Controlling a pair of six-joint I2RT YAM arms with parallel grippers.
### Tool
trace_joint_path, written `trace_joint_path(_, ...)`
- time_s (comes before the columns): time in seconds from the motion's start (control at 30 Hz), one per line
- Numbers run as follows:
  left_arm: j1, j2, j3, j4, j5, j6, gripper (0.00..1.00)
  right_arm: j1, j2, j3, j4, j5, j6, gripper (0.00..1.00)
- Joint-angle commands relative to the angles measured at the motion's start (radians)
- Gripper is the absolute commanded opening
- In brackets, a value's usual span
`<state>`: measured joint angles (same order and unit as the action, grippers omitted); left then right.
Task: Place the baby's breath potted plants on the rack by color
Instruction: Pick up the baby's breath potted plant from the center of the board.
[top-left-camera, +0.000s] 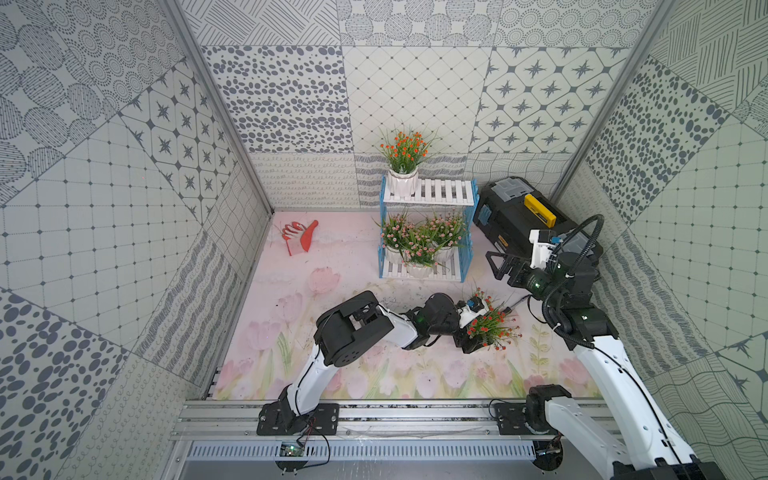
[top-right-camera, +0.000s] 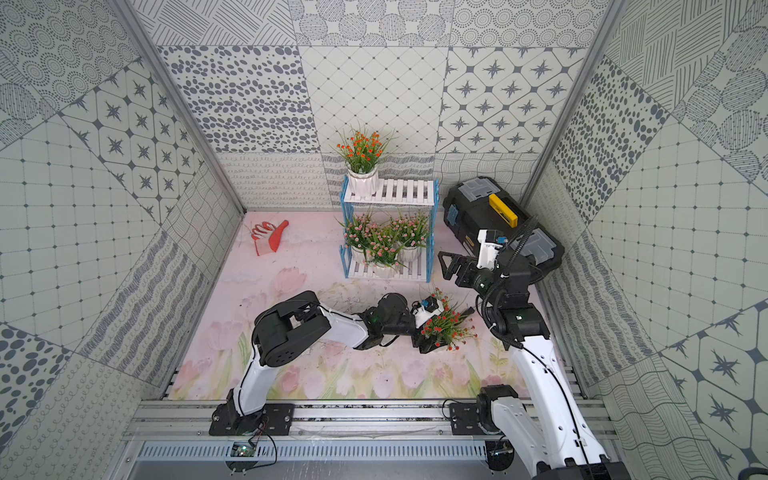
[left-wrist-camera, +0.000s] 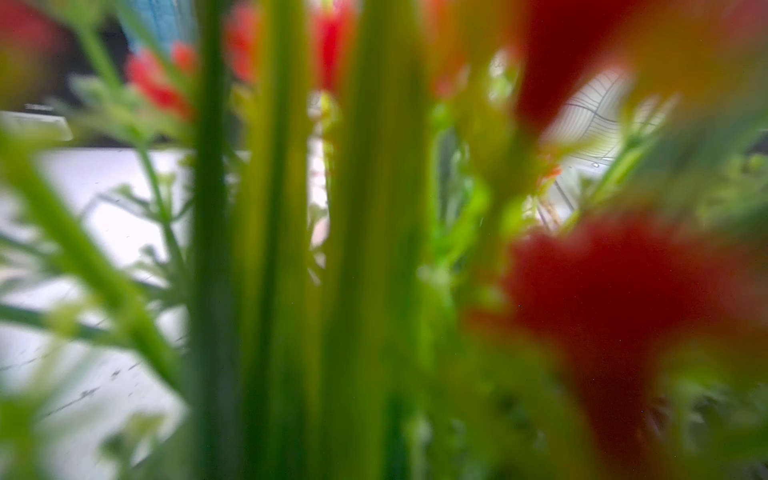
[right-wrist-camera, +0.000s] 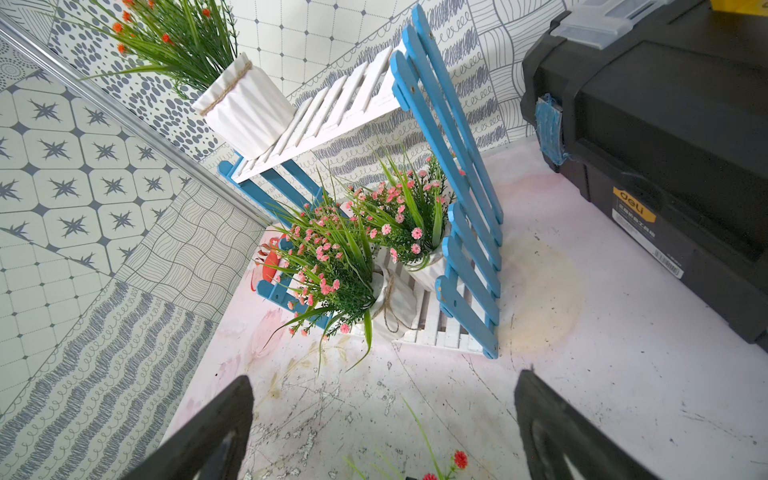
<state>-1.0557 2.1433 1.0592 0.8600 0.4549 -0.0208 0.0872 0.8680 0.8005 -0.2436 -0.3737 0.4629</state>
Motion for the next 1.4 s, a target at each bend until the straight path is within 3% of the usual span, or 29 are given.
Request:
trace_joint_path(0.0, 0.003, -0.038, -0.048, 0.036, -0.185, -0.012, 0.68, -0.006, -0.015, -0.013, 0.033, 0.006, -0.01, 0.98)
trace_joint_path(0.4, 0.006, -0.117, -0.115, 0.066, -0.551, -0.094, 0.65, -0.006, -0.037, -0.008, 0.021, 0.05, -0.015, 0.98)
trace_joint_path(0.67, 0.008, -0.19, -0.1, -0.032, -0.734, -0.116, 0.65, -0.006, -0.053, 0.06, -0.062, 0.152, -0.038, 0.98)
trace_joint_path(1.1, 0.008, -0.345, -0.026, -0.239, -0.771, -0.09, 0.66, -0.006, -0.041, 0.079, -0.127, 0.263, -0.047, 0.98)
trace_joint_path(1.37, 0.05, -0.429, 0.131, -0.46, -0.74, -0.095, 0.66, -0.006, -0.062, 0.071, -0.153, 0.326, -0.044, 0.98)
